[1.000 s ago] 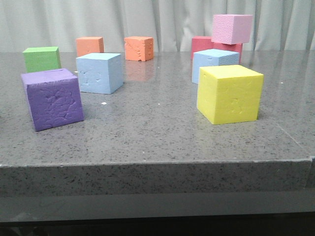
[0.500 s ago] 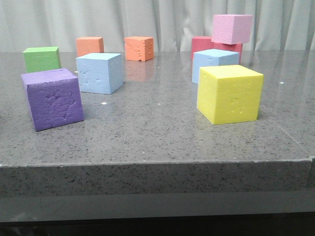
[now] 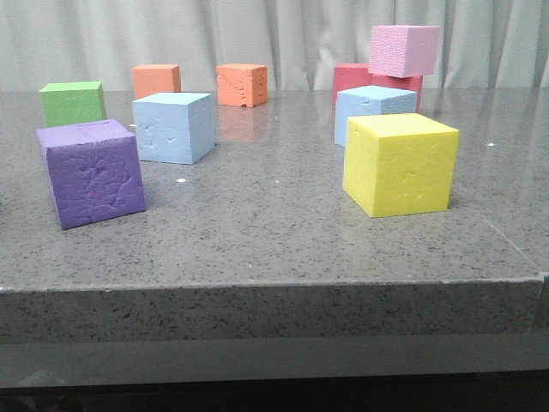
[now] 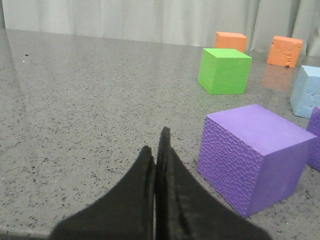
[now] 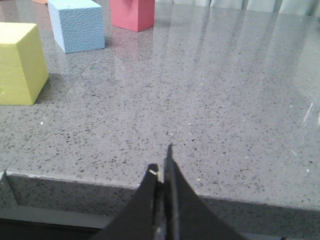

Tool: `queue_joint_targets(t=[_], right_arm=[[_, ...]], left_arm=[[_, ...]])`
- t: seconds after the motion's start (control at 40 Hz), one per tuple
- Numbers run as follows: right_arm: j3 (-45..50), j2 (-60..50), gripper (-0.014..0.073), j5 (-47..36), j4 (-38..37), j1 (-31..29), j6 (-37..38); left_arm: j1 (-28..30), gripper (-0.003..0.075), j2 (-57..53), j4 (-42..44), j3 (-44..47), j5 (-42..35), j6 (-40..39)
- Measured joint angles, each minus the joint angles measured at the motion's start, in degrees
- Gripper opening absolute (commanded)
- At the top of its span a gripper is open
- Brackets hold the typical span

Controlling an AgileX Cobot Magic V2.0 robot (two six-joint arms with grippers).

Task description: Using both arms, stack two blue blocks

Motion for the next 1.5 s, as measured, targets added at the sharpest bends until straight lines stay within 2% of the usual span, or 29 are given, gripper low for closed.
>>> queue_joint_targets(t=[0.23, 0.6, 0.88, 1.12, 1.2, 1.3, 1.4, 1.5], right_arm=[[0.00, 0.00, -0.0067, -0.44, 0.00, 0.00, 0.00], [0.00, 0.00, -0.0067, -13.44, 0.00, 0.00, 0.00], [0.00, 0.00, -0.0067, -14.25, 0.00, 0.00, 0.00], [-0.14, 0.00, -0.0067, -21.38, 1.50, 0.00, 1.59], [-2.03, 0.00, -0.0067, -18.08, 2.32, 0.00, 2.10], [-8.27, 0.19, -0.0067, -7.38, 2.57, 0.00, 2.19], [-15.62, 3.08, -0.0067, 1.88, 2.57, 0.00, 2.36], [-22.36, 8.08, -0.0067, 6.42, 2.57, 0.00, 2.36]], left_arm=[[0.00, -0.0020, 0.00, -0.94, 0.00, -4.33, 0.00], [0.00, -0.0020, 0.00, -1.42, 0.00, -19.47, 0.00], [0.00, -0.0020, 0.00, -1.52, 0.00, -21.37, 0.00], [0.00, -0.0020, 0.00, -6.45, -0.64, -20.29, 0.00], [0.00, -0.0020, 0.00, -6.18, -2.89, -17.69, 0.00], [0.00, -0.0020, 1.41, -2.03, -8.04, -14.51, 0.00], [0.00, -0.0020, 6.50, 0.32, -14.84, -10.01, 0.00], [0.00, -0.0020, 13.68, 0.94, -21.54, -3.07, 0.26]])
